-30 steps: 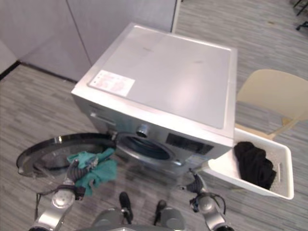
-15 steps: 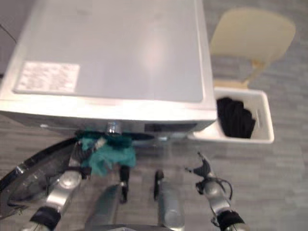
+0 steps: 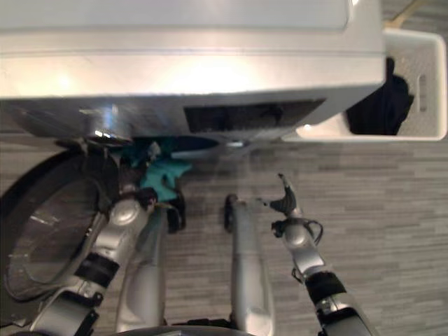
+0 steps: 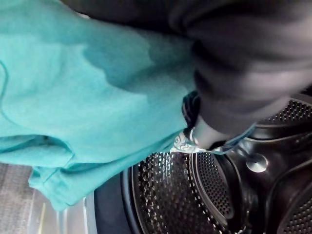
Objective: Grab the laundry basket,head to the washer,open it,put in the laundry and shut it.
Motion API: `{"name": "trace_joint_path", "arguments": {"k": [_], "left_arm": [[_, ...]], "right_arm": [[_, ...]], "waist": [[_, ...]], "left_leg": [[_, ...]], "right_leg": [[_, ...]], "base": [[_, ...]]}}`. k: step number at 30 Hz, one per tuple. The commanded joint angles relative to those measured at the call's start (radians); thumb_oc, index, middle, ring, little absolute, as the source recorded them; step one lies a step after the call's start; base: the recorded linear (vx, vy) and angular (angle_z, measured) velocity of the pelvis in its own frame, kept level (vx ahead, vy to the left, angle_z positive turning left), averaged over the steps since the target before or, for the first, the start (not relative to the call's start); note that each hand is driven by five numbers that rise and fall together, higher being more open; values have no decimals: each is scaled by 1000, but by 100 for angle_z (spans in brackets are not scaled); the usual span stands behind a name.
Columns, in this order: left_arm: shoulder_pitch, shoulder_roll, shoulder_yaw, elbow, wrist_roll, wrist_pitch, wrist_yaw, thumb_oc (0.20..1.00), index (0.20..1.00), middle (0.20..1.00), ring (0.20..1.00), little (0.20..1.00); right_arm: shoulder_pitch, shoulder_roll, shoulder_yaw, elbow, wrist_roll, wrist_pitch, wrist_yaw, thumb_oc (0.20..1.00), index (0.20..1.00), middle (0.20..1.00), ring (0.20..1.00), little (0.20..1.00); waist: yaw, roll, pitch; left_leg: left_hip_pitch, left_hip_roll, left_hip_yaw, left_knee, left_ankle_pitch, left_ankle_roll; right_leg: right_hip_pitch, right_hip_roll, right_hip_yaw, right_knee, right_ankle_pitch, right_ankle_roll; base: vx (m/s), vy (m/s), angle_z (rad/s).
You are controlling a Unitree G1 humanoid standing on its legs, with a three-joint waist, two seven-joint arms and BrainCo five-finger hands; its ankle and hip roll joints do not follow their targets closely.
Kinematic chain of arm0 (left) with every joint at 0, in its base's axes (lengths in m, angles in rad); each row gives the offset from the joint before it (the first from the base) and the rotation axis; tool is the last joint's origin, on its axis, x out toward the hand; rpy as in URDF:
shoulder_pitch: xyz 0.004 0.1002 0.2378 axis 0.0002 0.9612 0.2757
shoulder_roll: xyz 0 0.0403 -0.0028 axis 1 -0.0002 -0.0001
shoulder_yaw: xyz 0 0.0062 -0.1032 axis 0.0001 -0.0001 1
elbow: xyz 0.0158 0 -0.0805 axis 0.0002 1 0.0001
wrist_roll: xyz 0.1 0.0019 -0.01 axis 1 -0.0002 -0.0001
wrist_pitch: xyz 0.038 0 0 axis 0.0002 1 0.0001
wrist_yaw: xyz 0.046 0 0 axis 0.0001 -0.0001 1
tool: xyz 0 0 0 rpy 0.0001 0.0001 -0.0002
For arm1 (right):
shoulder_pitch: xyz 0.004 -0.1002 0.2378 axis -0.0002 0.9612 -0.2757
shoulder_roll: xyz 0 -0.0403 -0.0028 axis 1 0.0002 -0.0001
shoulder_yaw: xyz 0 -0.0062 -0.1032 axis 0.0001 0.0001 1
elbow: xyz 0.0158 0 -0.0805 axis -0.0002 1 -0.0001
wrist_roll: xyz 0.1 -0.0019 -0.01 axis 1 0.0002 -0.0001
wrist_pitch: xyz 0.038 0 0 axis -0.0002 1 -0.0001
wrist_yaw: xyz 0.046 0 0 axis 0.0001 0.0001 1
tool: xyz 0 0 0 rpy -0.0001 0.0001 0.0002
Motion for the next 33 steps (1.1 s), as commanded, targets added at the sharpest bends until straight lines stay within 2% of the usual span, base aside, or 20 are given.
{"name": "trace_joint_path", "arguments": {"k": [1, 2, 6, 7, 9, 10, 12, 13, 14, 15, 17, 18, 19, 23, 24, 25, 26, 27, 32, 33], "left_arm": [[-85, 8, -9, -41, 11, -85, 54, 200, 200, 200, 200, 200], [-181, 46, -14, -10, 29, -83, 90, 200, 200, 200, 200, 200], [-458, 238, -35, 159, 179, -37, 176, 200, 200, 200, 200, 200], [-467, 238, -39, 167, 178, -39, 176, 200, 200, 200, 200, 200], [-644, 392, -100, 224, 321, -3, 268, 200, 200, 200, 200, 200], [-645, 392, -100, 225, 320, -3, 268, 200, 200, 200, 200, 200], [-773, 529, -187, 266, 434, 18, 332, 200, 200, 200, 200, 200], [-782, 530, -194, 272, 433, 16, 333, 200, 200, 200, 200, 200], [-845, 586, -250, 301, 479, 33, 336, 200, 200, 200, 200, 200], [-956, 657, -361, 355, 547, 47, 336, 200, 200, 200, 200, 200], [-1025, 683, -432, 386, 578, 53, 328, 200, 200, 200, 200, 200], [-1120, 726, -547, 422, 661, 68, 315, 200, 200, 200, 200, 200], [-1161, 736, -595, 438, 691, 71, 315, 200, 200, 200, 200, 200], [-1248, 726, -694, 503, 772, 110, 337, 200, 200, 200, 200, 200], [-1280, 721, -745, 525, 822, 134, 342, 200, 200, 200, 200, 200], [-1311, 707, -833, 579, 910, 167, 278, 200, 200, 200, 200, 200], [-1318, 703, -840, 584, 909, 166, 277, 511, 511, 511, 511, 511], [-1312, 656, -838, 661, 917, 176, 189, 1000, 1000, 1000, 1000, 1000], [-1178, 581, -645, 692, 765, 124, 69, 1000, 1000, 1000, 1000, 1000], [-1172, 581, -640, 690, 765, 125, 69, 1000, 1000, 1000, 1000, 1000]], "right_arm": [[57, -30, 8, -65, 28, -55, -37, 1000, 1000, 1000, 1000, 1000], [61, -37, 10, -91, 31, -71, -34, 1000, 1000, 1000, 1000, 1000], [73, -63, 27, -129, 31, -114, -9, 1000, 1000, 1000, 1000, 1000], [70, -62, 25, -129, 31, -114, -9, 1000, 1000, 1000, 1000, 1000], [81, -86, 35, -162, 30, -151, 10, 1000, 1000, 1000, 1000, 1000], [81, -85, 35, -162, 30, -151, 10, 1000, 1000, 1000, 1000, 1000], [91, -125, 37, -199, 38, -191, 24, 1000, 1000, 1000, 1000, 1000], [89, -121, 34, -199, 39, -191, 25, 1000, 1000, 1000, 1000, 1000], [91, -144, 39, -202, 52, -205, 33, 1000, 1000, 1000, 1000, 1000], [91, -165, 41, -213, 72, -229, 50, 1000, 1000, 1000, 1000, 1000], [86, -174, 43, -213, 81, -239, 57, 1000, 1000, 1000, 1000, 1000], [93, -206, 49, -226, 91, -260, 70, 1000, 1000, 1000, 1000, 1000], [96, -215, 48, -230, 94, -266, 73, 1000, 1000, 1000, 1000, 1000], [109, -232, 50, -237, 97, -287, 68, 1000, 1000, 1000, 1000, 1000], [110, -242, 54, -238, 102, -295, 64, 1000, 1000, 1000, 1000, 1000], [109, -267, 51, -251, 107, -303, 62, 1000, 1000, 1000, 1000, 1000], [109, -264, 49, -251, 107, -303, 62, 1000, 1000, 1000, 1000, 1000], [96, -260, 43, -249, 100, -294, 54, 1000, 1000, 1000, 1000, 1000], [92, -225, 33, -254, 64, -245, 58, 1000, 1000, 1000, 1000, 1000], [95, -229, 33, -255, 64, -244, 58, 1000, 1000, 1000, 1000, 1000]], "waist": [[-9, 41, -75], [-21, 45, -82], [-50, 53, -91], [-49, 53, -91], [-64, 61, -94], [-64, 61, -94], [-79, 71, -94], [-76, 68, -94], [-87, 75, -97], [-93, 79, -96], [-95, 80, -96], [-103, 89, -100], [-103, 89, -102], [-108, 90, -107], [-111, 91, -105], [-117, 94, -104], [-115, 91, -104], [-116, 87, -96], [-101, 77, -103], [-102, 80, -105]], "left_leg": [[-55, 17, -56, 107, -127, 40], [-124, 27, -70, 171, -143, 39], [-223, 45, -80, 265, -167, 35], [-230, 45, -81, 270, -169, 34], [-286, 44, -91, 319, -176, 30], [-287, 44, -91, 320, -176, 30], [-333, 50, -97, 342, -176, 25], [-337, 50, -97, 343, -176, 25], [-353, 53, -97, 354, -175, 24], [-384, 56, -101, 362, -172, 22], [-400, 58, -101, 364, -170, 22], [-428, 61, -104, 367, -165, 20], [-444, 62, -106, 372, -162, 19], [-487, 66, -115, 396, -161, 15], [-502, 67, -119, 405, -159, 13], [-513, 72, -119, 414, -159, 13], [-514, 72, -119, 415, -159, 13], [-514, 71, -123, 422, -162, 15], [-513, 60, -124, 447, -170, 20], [-514, 60, -124, 448, -171, 20]], "right_leg": [[-53, 12, -6, -94, 37, -13], [-115, 12, -5, -35, 23, -16], [-210, 14, -6, 57, -1, -19], [-216, 13, -7, 62, -3, -19], [-269, 22, -5, 108, -10, -20], [-270, 22, -5, 109, -10, -20], [-311, 29, -4, 126, -4, -13], [-315, 29, -4, 127, -3, -13], [-328, 34, -2, 133, 1, -11], [-354, 40, -2, 132, 11, -8], [-368, 41, -3, 134, 15, -6], [-388, 42, -6, 129, 24, -2], [-402, 44, -6, 132, 27, -1], [-436, 45, -10, 145, 32, 3], [-445, 44, -13, 153, 33, 2], [-456, 46, -12, 156, 35, 2], [-457, 46, -12, 157, 34, 1], [-457, 51, -12, 159, 35, 0], [-463, 65, -17, 172, 30, -3], [-463, 65, -17, 172, 30, -3]], "base": [[-17, -50, -14], [-27, -59, -14], [1, -38, 0], [0, 0, 0], [13, -40, -4], [14, -33, -1], [0, 0, 0], [0, 0, 0], [-8, 7, -5], [-17, 13, -7], [-4, 6, -3], [0, 0, 0], [0, 0, 0], [12, -6, -2], [26, -8, -6], [22, 1, -6], [0, 0, 0], [0, 0, 0], [10, -22, -3], [0, 0, 0]]}}
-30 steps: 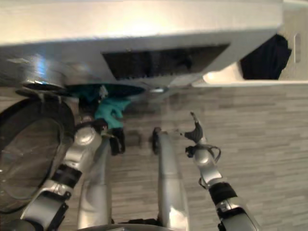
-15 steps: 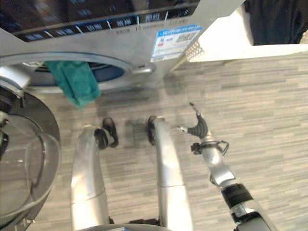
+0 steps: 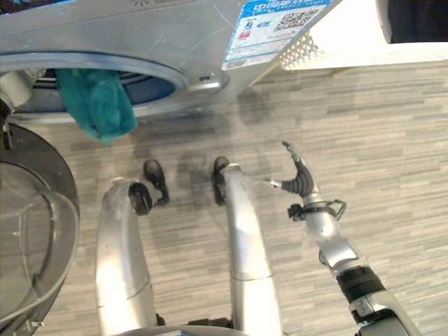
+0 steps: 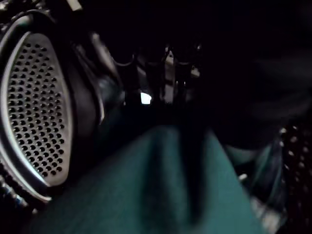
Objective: Grab the laundry basket,head to the washer,open it,put in the laundry and shut it.
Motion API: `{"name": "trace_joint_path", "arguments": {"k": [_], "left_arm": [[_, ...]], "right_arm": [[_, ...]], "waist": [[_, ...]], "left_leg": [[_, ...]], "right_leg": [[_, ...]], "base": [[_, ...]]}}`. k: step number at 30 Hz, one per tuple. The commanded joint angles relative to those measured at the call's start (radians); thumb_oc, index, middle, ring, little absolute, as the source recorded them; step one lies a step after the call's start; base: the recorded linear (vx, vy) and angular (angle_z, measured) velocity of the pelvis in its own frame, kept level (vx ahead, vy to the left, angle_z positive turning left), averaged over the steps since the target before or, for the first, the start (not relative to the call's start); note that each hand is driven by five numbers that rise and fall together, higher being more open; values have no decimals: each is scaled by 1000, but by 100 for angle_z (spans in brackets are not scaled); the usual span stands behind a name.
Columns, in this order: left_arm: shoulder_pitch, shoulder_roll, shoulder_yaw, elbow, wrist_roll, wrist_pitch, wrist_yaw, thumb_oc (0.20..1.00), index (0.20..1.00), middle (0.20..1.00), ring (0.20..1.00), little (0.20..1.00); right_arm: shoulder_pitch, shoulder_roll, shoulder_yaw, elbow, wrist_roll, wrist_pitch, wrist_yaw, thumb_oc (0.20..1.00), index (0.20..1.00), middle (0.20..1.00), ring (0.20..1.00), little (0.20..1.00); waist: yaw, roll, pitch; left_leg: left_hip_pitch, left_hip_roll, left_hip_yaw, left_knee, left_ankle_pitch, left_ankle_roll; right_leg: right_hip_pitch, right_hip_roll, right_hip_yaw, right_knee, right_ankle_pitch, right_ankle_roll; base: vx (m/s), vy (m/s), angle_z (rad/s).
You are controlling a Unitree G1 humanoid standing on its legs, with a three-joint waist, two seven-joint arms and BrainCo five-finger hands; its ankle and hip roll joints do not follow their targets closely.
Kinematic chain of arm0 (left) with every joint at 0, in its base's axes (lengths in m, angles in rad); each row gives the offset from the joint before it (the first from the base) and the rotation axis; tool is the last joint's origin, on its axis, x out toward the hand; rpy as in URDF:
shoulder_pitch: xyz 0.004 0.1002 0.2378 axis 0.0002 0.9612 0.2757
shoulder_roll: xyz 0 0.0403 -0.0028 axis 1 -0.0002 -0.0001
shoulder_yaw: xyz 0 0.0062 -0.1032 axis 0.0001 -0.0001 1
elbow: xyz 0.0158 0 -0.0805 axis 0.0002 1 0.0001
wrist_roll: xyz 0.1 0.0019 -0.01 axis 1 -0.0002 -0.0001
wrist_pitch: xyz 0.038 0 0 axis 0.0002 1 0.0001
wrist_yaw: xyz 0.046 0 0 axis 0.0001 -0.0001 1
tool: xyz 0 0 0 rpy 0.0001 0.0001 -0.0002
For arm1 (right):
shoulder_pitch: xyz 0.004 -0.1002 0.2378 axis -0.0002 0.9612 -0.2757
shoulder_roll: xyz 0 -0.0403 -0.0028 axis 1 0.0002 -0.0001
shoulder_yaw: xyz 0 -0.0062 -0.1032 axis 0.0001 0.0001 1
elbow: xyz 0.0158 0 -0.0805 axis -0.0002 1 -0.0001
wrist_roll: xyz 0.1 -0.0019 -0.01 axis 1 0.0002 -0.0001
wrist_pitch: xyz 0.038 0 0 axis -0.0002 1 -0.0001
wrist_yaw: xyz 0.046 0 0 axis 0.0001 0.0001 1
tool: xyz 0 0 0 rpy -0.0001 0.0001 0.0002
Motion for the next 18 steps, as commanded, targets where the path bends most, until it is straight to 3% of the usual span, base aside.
{"name": "trace_joint_path", "arguments": {"k": [1, 11, 13, 15, 16, 17, 18], "left_arm": [[-4, -38, 91, 84, -124, -23, -59, 1000, 1000, 1000, 1000, 1000], [154, 25, 204, -193, -115, -23, -24, 1000, 1000, 1000, 1000, 1000], [267, 58, 277, -314, -38, 2, 0, 1000, 1000, 1000, 1000, 1000], [423, 28, 390, -395, -50, 0, -19, 1000, 1000, 1000, 1000, 1000], [434, 29, 399, -402, -48, 2, -21, 1000, 1000, 1000, 1000, 1000], [559, -41, 500, -456, -101, -24, -5, 1000, 1000, 1000, 1000, 1000], [574, -42, 512, -464, -100, -24, -6, 1000, 1000, 1000, 1000, 1000]], "right_arm": [[51, 26, 4, -56, -17, 4, -7, 1000, 1000, 1000, 1000, 1000], [38, 60, 5, -28, -36, 22, -8, 1000, 1000, 1000, 1000, 1000], [24, 66, 1, -22, -54, 32, -12, 1000, 1000, 1000, 1000, 1000], [20, 81, -15, -9, -73, 57, -17, 1000, 1000, 1000, 1000, 1000], [21, 78, -13, -9, -73, 58, -17, 1000, 1000, 1000, 1000, 1000], [13, 101, -17, 5, -88, 74, -21, 1000, 1000, 1000, 1000, 1000], [15, 97, -13, 6, -89, 73, -22, 1000, 1000, 1000, 1000, 1000]], "waist": [[-45, 38, -96], [-11, 46, -104], [10, 42, -103], [30, 36, -107], [28, 39, -109], [42, 30, -110], [38, 35, -113]], "left_leg": [[5, -22, -63, 104, -133, 46], [48, -48, -57, 83, -132, 44], [79, -57, -55, 55, -128, 43], [100, -65, -56, 21, -118, 40], [103, -65, -55, 19, -117, 40], [112, -70, -58, -3, -110, 38], [114, -69, -58, -6, -109, 38]], "right_leg": [[43, 2, 6, -147, 49, 39], [85, -28, 1, -138, 31, 34], [116, -37, -1, -152, 28, 35], [138, -45, -8, -175, 28, 34], [140, -45, -8, -177, 29, 34], [150, -51, -13, -195, 34, 34], [153, -51, -13, -198, 35, 34]], "base": [[0, 0, 0], [-18, -5, 8], [-60, 5, 11], [-53, 0, 11], [-45, 9, 19], [-39, 11, 20], [-63, 9, 16]]}}
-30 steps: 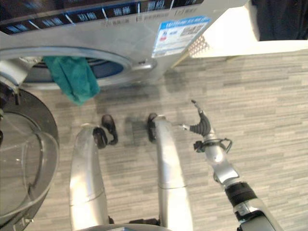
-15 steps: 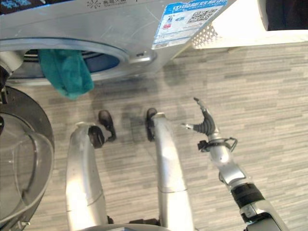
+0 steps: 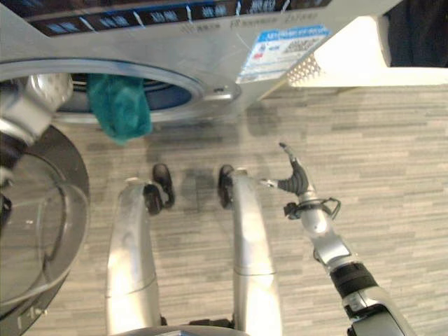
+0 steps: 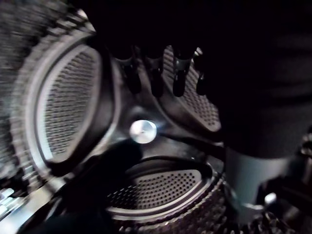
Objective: Grab the laundry basket,head to the washer,open it,put in the laundry and shut it.
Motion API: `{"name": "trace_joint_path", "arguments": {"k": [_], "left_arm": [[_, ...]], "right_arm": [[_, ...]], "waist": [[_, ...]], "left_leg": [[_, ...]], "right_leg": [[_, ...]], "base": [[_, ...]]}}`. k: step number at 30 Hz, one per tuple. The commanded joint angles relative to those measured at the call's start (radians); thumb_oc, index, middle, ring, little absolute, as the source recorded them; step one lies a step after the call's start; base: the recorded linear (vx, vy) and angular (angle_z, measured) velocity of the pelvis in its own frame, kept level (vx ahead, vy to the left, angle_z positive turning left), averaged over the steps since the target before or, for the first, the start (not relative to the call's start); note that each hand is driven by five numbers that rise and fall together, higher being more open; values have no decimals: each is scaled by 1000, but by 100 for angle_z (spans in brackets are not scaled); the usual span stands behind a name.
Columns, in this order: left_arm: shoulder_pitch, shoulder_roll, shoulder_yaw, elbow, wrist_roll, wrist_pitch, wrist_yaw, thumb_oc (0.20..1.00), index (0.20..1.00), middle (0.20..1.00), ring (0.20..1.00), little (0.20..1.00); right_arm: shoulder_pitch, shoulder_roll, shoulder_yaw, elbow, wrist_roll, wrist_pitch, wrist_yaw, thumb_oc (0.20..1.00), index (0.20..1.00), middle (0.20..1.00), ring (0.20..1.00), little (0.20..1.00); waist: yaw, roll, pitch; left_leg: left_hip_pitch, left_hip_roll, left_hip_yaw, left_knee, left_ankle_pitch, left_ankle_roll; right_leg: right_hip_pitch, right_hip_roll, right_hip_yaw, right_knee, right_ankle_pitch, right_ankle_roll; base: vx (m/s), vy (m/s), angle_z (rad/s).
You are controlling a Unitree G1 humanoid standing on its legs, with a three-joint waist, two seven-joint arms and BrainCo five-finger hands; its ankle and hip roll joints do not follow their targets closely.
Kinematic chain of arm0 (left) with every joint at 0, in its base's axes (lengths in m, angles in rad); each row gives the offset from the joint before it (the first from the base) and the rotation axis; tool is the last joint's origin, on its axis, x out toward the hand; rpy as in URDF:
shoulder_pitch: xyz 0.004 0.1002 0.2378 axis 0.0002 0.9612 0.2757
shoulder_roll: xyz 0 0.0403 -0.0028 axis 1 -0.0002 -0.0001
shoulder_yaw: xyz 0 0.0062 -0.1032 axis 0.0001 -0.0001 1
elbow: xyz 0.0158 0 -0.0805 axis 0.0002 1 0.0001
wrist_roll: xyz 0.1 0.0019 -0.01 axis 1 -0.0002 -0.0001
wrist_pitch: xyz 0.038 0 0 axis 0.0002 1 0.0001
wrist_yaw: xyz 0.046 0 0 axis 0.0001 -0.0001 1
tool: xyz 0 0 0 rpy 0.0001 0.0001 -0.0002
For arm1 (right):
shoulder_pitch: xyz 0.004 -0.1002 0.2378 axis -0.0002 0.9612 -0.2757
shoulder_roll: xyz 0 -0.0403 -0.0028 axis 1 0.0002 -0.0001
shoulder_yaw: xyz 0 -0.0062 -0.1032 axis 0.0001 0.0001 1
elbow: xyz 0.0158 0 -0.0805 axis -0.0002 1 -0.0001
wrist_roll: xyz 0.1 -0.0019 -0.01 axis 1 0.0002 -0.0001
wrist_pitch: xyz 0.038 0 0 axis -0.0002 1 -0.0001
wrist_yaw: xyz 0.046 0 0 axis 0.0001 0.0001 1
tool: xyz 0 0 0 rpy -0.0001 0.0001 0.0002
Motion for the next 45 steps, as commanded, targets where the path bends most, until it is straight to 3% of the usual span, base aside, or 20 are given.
{"name": "trace_joint_path", "arguments": {"k": [1, 2, 3, 4, 5, 6, 7, 10, 17, 23, 27, 37, 38, 39, 45], "left_arm": [[155, -96, 161, -16, -54, -45, 73, 1000, 1000, 1000, 1000, 1000], [165, -97, 168, -22, -52, -43, 73, 1000, 1000, 1000, 1000, 1000], [233, -159, 198, -50, -63, -48, 82, 1000, 1000, 1000, 1000, 1000], [405, -310, 263, -102, -126, -67, 102, 1000, 1000, 1000, 1000, 1000], [454, -357, 279, -108, -151, -70, 104, 1000, 1000, 1000, 1000, 1000], [459, -358, 280, -110, -151, -70, 104, 1000, 1000, 1000, 1000, 1000], [537, -436, 305, -112, -218, -76, 107, 1000, 1000, 1000, 1000, 1000], [611, -504, 307, -105, -298, -85, 97, 1000, 1000, 1000, 1000, 1000], [684, -556, 314, -60, -370, -85, 100, 1000, 1000, 1000, 1000, 1000], [673, -621, 318, 86, -562, -96, 63, 1000, 1000, 1000, 1000, 1000], [529, -621, 272, 221, -677, -103, 27, 1000, 1000, 1000, 1000, 1000], [253, -540, 247, 308, -808, -137, 4, 1000, 1000, 1000, 1000, 1000], [212, -521, 256, 326, -826, -144, 12, 473, 473, 473, 473, 473], [201, -519, 260, 321, -835, -150, 18, 200, 200, 200, 200, 200], [194, -515, 299, 291, -894, -181, 33, 200, 200, 200, 200, 200]], "right_arm": [[31, 52, -11, -21, -41, 2, -31, 1000, 1000, 1000, 1000, 1000], [33, 50, -8, -21, -41, 2, -31, 1000, 1000, 1000, 1000, 1000], [32, 60, -9, -17, -49, 7, -36, 1000, 1000, 1000, 1000, 1000], [34, 91, -20, -3, -57, 23, -55, 1000, 1000, 1000, 1000, 1000], [34, 106, -24, 8, -57, 30, -60, 1000, 1000, 1000, 1000, 1000], [35, 105, -22, 9, -58, 29, -60, 1000, 1000, 1000, 1000, 1000], [35, 128, -32, 17, -55, 40, -73, 1000, 1000, 1000, 1000, 1000], [34, 141, -39, 22, -54, 50, -85, 1000, 1000, 1000, 1000, 1000], [36, 154, -44, 21, -43, 51, -101, 1000, 1000, 1000, 1000, 1000], [23, 160, -30, 14, -19, 56, -91, 1000, 1000, 1000, 1000, 1000], [-9, 140, 3, 22, -3, 58, -79, 1000, 1000, 1000, 1000, 1000], [-33, 112, 30, 36, 5, 46, -70, 1000, 1000, 1000, 1000, 1000], [-29, 110, 30, 31, 8, 39, -67, 1000, 1000, 1000, 1000, 1000], [-25, 108, 29, 23, 9, 36, -66, 1000, 1000, 1000, 1000, 1000], [6, 104, 17, -15, 10, 20, -58, 1000, 1000, 1000, 1000, 1000]], "waist": [[0, 15, -87], [-2, 17, -90], [3, 14, -92], [16, 7, -94], [21, 8, -96], [20, 9, -98], [29, 5, -99], [35, 3, -96], [44, 5, -94], [40, 1, -89], [16, -4, -89], [-26, -13, -96], [-34, -14, -97], [-35, -14, -97], [-40, -10, -101]], "left_leg": [[22, -16, -35, 52, -126, 47], [23, -16, -35, 50, -125, 47], [31, -18, -38, 31, -118, 47], [40, -23, -41, 0, -107, 47], [44, -25, -40, -14, -102, 47], [45, -25, -40, -16, -101, 47], [51, -26, -42, -33, -93, 49], [55, -30, -43, -48, -87, 53], [34, -37, -49, -51, -75, 56], [23, -35, -50, -48, -65, 57], [9, -31, -49, -56, -54, 53], [-39, -21, -55, -13, -60, 49], [-45, -15, -56, -5, -64, 50], [-46, -14, -55, -3, -65, 49], [-53, -17, -57, 7, -69, 49]], "right_leg": [[53, 2, 15, -186, 60, 61], [55, 3, 15, -188, 62, 61], [61, 0, 12, -204, 66, 60], [76, -6, 5, -238, 75, 60], [81, -7, 2, -249, 79, 60], [82, -7, 2, -251, 81, 60], [90, -11, -2, -270, 88, 59], [96, -15, -7, -285, 97, 58], [80, -21, -13, -285, 110, 60], [67, -25, -13, -282, 123, 57], [56, -28, -11, -291, 135, 59], [12, -19, -6, -261, 138, 65], [7, -17, -6, -258, 141, 68], [5, -15, -6, -257, 142, 68], [-4, -9, -4, -251, 142, 70]], "base": [[-32, -1, 10], [-47, -8, 10], [-64, -5, 13], [-73, 1, 13], [-57, 8, 8], [-38, 10, 7], [-33, 6, 3], [-23, 4, 0], [-6, 0, 0], [0, 0, 0], [-3, 14, -1], [21, 24, -6], [18, 19, -4], [21, 17, -11], [8, 3, -6]]}}
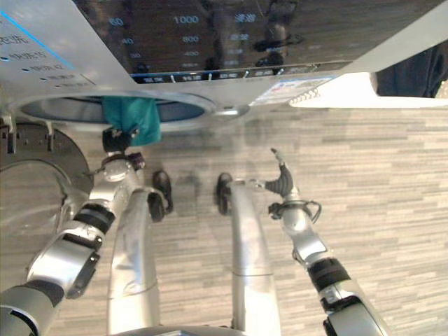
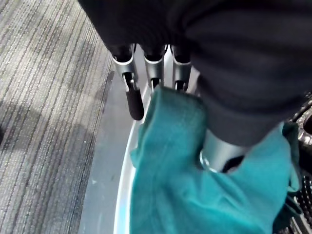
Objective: Grab the laundry basket,head to the washer,open it,put in the laundry and shut it.
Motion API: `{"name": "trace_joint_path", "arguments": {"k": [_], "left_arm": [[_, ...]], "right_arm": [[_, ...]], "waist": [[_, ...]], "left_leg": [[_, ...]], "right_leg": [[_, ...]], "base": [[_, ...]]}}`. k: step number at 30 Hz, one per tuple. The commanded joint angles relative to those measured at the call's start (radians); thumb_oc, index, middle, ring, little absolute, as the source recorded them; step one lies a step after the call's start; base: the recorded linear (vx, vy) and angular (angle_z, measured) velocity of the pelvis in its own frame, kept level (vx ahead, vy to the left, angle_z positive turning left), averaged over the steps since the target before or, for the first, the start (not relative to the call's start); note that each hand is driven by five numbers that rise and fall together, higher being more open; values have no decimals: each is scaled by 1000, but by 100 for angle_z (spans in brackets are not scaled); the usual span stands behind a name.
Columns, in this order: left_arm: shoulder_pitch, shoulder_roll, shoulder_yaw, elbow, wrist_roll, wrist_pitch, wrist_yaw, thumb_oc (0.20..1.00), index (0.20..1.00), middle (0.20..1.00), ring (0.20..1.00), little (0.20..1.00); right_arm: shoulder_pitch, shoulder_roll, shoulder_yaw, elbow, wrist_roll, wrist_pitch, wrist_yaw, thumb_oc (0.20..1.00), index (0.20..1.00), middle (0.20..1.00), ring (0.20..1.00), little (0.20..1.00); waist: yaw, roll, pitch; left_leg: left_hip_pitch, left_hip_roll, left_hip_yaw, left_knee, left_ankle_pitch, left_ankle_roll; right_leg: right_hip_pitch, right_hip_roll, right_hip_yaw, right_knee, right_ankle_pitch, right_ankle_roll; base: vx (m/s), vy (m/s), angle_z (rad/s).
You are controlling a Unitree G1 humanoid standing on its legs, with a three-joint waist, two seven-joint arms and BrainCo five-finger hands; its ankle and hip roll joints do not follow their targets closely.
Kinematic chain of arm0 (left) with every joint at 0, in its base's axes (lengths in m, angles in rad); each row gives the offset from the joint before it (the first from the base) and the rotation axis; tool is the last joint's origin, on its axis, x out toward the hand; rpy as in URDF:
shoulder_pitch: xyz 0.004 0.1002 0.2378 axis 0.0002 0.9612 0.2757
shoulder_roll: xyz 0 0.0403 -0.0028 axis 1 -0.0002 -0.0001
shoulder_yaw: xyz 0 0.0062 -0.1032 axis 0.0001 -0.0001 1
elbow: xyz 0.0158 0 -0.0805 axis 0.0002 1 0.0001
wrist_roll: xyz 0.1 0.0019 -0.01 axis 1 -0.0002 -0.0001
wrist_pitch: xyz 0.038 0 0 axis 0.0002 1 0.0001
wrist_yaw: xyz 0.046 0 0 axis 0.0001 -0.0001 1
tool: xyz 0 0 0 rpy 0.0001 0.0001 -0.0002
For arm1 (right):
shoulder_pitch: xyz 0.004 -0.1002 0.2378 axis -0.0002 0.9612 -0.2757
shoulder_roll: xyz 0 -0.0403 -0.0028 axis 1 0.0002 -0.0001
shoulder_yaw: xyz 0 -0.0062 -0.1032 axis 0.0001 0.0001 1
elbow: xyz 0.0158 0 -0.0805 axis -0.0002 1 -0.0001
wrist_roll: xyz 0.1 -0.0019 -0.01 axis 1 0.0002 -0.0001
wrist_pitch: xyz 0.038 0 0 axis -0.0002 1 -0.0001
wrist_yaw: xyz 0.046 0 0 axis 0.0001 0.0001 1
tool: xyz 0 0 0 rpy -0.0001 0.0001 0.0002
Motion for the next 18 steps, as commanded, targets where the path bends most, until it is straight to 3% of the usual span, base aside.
{"name": "trace_joint_path", "arguments": {"k": [1, 5, 11, 18], "left_arm": [[-60, -13, 19, -65, -43, -119, 1, 200, 200, 200, 200, 200], [-14, -30, 19, -150, -51, -132, -6, 200, 200, 200, 200, 200], [171, -62, -27, -451, 45, -138, -47, 200, 200, 200, 200, 200], [176, 1, -45, -564, 207, -122, -50, 200, 200, 200, 200, 200]], "right_arm": [[78, -20, -11, -91, 21, -43, 1, 1000, 1000, 1000, 1000, 1000], [88, -16, -20, -96, 16, -39, -1, 1000, 1000, 1000, 1000, 1000], [97, -16, -49, -111, -5, -31, -6, 1000, 1000, 1000, 1000, 1000], [104, -27, -65, -125, -9, -43, 8, 1000, 1000, 1000, 1000, 1000]], "waist": [[5, 14, -32], [8, 20, -36], [38, 34, -43], [47, 38, -48]], "left_leg": [[-20, -15, -59, 33, -69, 30], [-18, -20, -56, 29, -69, 30], [10, -32, -42, -8, -66, 33], [14, -37, -37, -18, -67, 35]], "right_leg": [[8, -10, -7, -172, 122, 24], [8, -11, -5, -172, 123, 24], [30, -13, -5, -199, 125, 20], [35, -17, -2, -212, 127, 23]], "base": [[0, 0, 0], [0, 0, 0], [0, 0, 0], [-5, 7, 6]]}}
